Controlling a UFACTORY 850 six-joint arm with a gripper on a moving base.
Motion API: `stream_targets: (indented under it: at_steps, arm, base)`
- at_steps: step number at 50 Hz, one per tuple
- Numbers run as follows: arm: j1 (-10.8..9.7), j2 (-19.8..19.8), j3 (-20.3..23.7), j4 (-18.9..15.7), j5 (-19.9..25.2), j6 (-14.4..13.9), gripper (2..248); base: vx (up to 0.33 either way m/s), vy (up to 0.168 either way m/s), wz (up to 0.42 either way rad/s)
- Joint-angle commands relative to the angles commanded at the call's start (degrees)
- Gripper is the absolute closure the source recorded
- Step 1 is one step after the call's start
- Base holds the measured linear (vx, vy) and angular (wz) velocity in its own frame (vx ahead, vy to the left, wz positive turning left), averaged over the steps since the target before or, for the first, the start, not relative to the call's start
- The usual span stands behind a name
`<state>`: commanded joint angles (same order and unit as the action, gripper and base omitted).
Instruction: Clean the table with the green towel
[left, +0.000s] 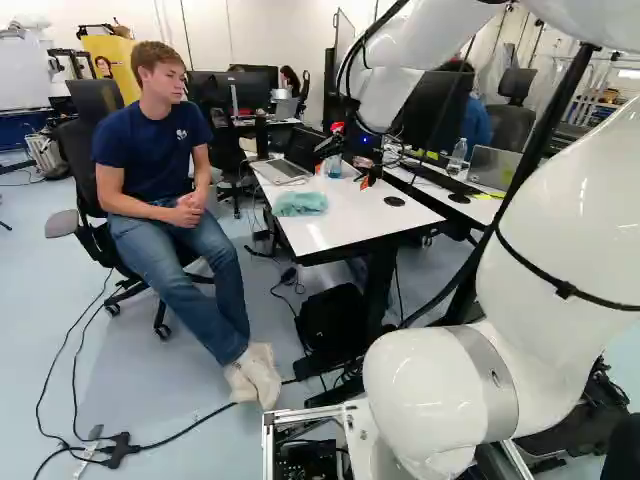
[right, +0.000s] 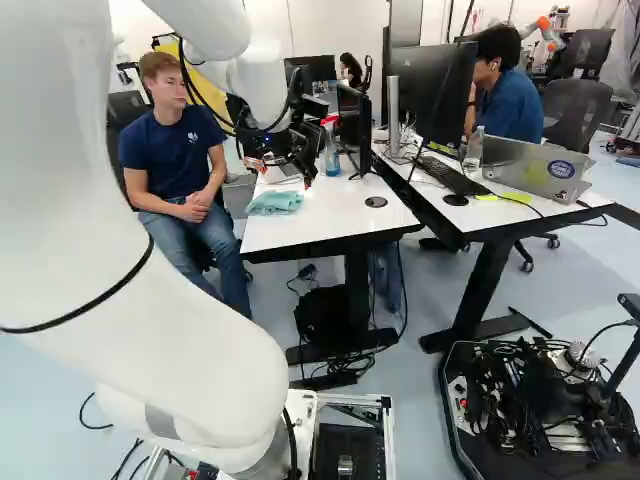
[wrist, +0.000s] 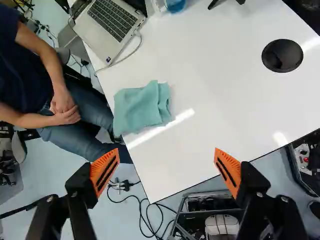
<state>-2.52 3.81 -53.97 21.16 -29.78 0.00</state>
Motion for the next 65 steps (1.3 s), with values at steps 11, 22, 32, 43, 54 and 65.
stream_targets:
  at_steps: [11, 22, 32, 43, 54, 65]
  arm:
    - [0.0, 0.1, 0.3, -0.1, 0.5, 0.0, 3]
    - [0.1, 0.3, 1.0, -0.4, 1.7, 0.0, 3]
    - [0.1, 0.5, 2.1, -0.9, 3.5, 0.0, 3]
    - [0.2, 1.0, 3.8, -1.7, 6.2, 0.0, 3]
    - [0.3, 1.5, 6.0, -2.6, 9.7, 0.0, 3]
    - [0.4, 2.1, 8.6, -3.7, 14.0, 0.0, 3]
  base:
    - [0.0, 0.0, 0.0]
    - [0.0, 0.0, 0.0]
    - [0.0, 0.0, 0.0]
    - [0.0, 0.0, 0.0]
    - [0.0, 0.0, 0.0]
    - [0.0, 0.0, 0.0]
